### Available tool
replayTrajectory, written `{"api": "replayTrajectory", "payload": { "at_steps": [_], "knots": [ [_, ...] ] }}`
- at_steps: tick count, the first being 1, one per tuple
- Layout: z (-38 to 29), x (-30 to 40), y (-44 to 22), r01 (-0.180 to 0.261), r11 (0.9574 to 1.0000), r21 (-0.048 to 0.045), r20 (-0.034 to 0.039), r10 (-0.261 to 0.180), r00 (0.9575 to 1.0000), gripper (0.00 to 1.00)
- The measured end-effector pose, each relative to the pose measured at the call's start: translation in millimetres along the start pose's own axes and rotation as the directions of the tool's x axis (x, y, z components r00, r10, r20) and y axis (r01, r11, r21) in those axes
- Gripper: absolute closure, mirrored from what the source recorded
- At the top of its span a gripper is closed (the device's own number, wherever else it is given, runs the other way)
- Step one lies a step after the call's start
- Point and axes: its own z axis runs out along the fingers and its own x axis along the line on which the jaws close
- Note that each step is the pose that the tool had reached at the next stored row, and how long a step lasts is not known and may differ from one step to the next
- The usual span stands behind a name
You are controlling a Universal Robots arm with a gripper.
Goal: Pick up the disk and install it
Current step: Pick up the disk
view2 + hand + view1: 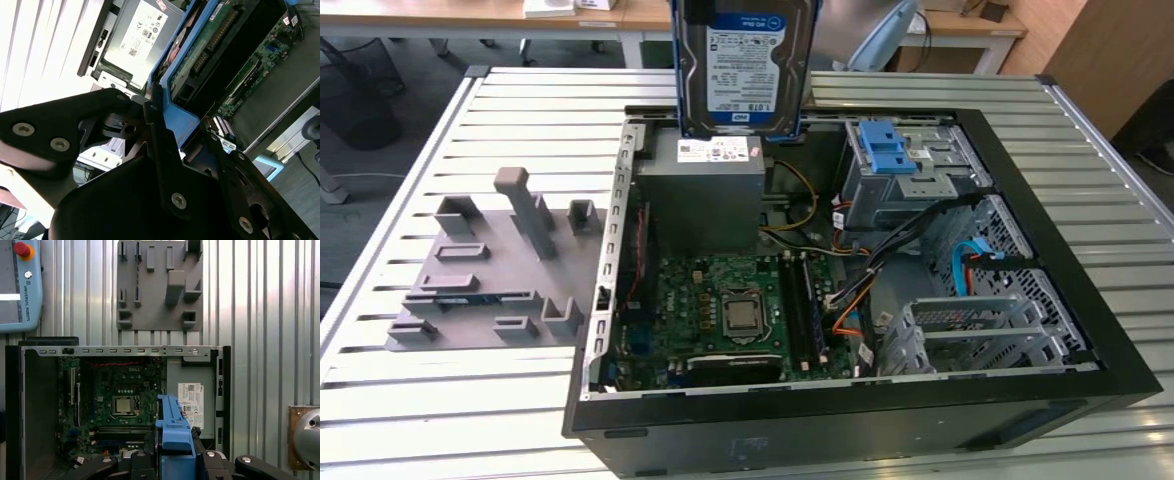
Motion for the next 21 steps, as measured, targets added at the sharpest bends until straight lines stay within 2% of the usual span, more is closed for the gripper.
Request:
{"api": "replayTrajectory", "payload": {
  "at_steps": [9, 11, 21],
  "knots": [
    [0.1, 2.0, 0.0, 0.000, 1.0000, 0.0000, -0.0003, 0.000, 1.0000, 0.64],
    [0.2, 6.7, -0.1, 0.000, 1.0000, 0.0000, -0.0019, 0.000, 1.0000, 0.64],
    [0.2, 10.7, -0.2, 0.000, 1.0000, 0.0000, -0.0023, 0.000, 1.0000, 0.64]
  ]
}}
